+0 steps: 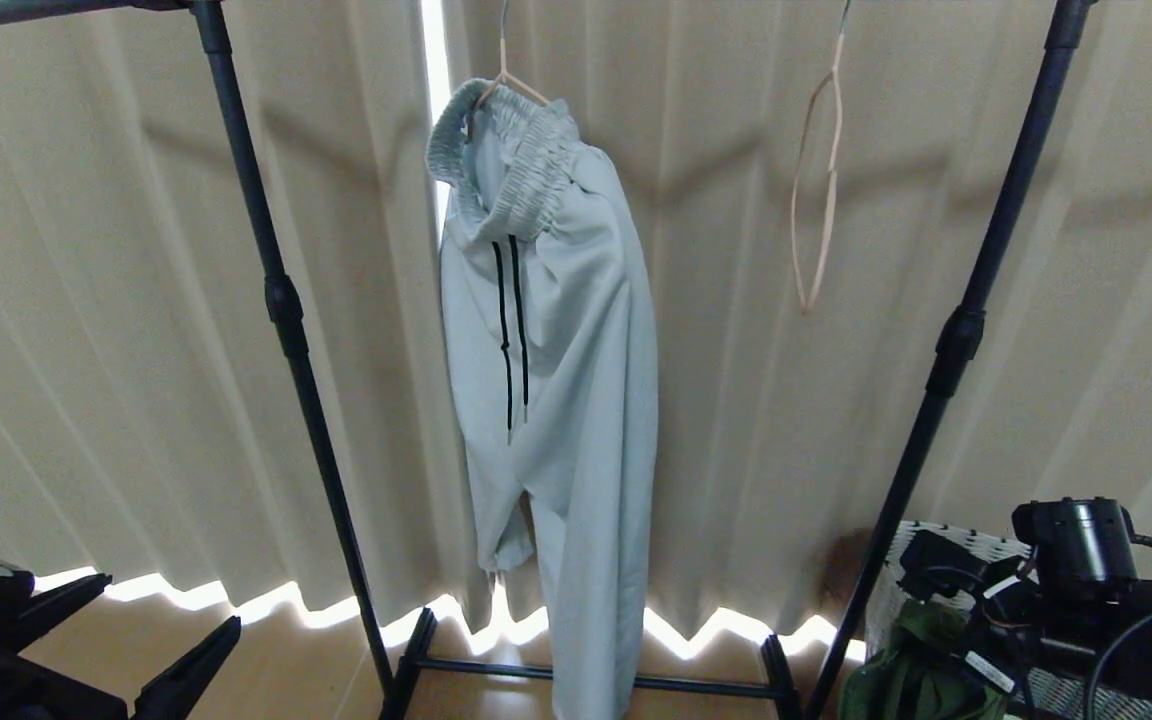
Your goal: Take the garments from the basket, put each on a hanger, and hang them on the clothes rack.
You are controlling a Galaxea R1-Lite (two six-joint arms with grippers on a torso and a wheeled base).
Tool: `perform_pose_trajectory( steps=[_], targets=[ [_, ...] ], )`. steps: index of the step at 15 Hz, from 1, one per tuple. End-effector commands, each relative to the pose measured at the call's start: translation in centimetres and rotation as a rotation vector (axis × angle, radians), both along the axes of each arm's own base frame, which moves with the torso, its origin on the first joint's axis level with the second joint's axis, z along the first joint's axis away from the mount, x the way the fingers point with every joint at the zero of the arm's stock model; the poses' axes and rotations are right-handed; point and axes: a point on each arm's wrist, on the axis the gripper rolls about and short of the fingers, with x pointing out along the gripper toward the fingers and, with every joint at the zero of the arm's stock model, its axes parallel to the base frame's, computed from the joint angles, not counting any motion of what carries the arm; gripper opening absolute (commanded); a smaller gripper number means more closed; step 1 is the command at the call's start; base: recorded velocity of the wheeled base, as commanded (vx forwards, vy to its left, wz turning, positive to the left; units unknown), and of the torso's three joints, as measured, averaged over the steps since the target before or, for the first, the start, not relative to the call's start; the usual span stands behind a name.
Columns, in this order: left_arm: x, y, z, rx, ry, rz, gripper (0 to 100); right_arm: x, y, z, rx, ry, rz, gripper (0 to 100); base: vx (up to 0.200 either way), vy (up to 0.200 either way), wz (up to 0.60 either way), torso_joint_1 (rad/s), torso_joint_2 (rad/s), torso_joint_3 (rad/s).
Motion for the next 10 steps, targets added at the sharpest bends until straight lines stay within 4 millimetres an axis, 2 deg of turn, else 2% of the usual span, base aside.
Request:
perform_pose_trajectory(
  steps=[1,2,3,6,8,10],
  targets=[
    [0.0,0.0,0.0,0.0,0.001,0.0,100,0.6,-0.1,-2.0,-0.025,0.038,-0.017,100,0.0,0.0,0.0,0.0,0.0,0.0],
    [0.0,0.0,-0.1,0.0,0.003,0.0,100,0.8,-0.1,-2.1,-0.03,0.027,-0.019,100,0.0,0.0,0.0,0.0,0.0,0.0],
    [0.0,0.0,-0.1,0.001,0.004,0.0,100,0.9,-0.2,-2.1,-0.03,0.023,-0.021,0,0.0,0.0,0.0,0.0,0.0,0.0],
    [0.0,0.0,-0.1,0.001,0.007,0.0,100,1.0,-0.2,-1.9,-0.03,0.012,-0.024,0,0.0,0.0,0.0,0.0,0.0,0.0],
    [-0.1,0.0,-0.2,0.001,0.006,0.003,100,0.3,-0.2,-0.6,-0.026,-0.04,-0.024,0,0.0,0.0,0.0,0.0,0.0,0.0],
    [-0.1,0.0,-0.2,0.005,0.009,0.002,100,-1.5,-0.1,2.2,-0.023,-0.157,-0.018,0,0.0,0.0,0.0,0.0,0.0,0.0]
  ],
)
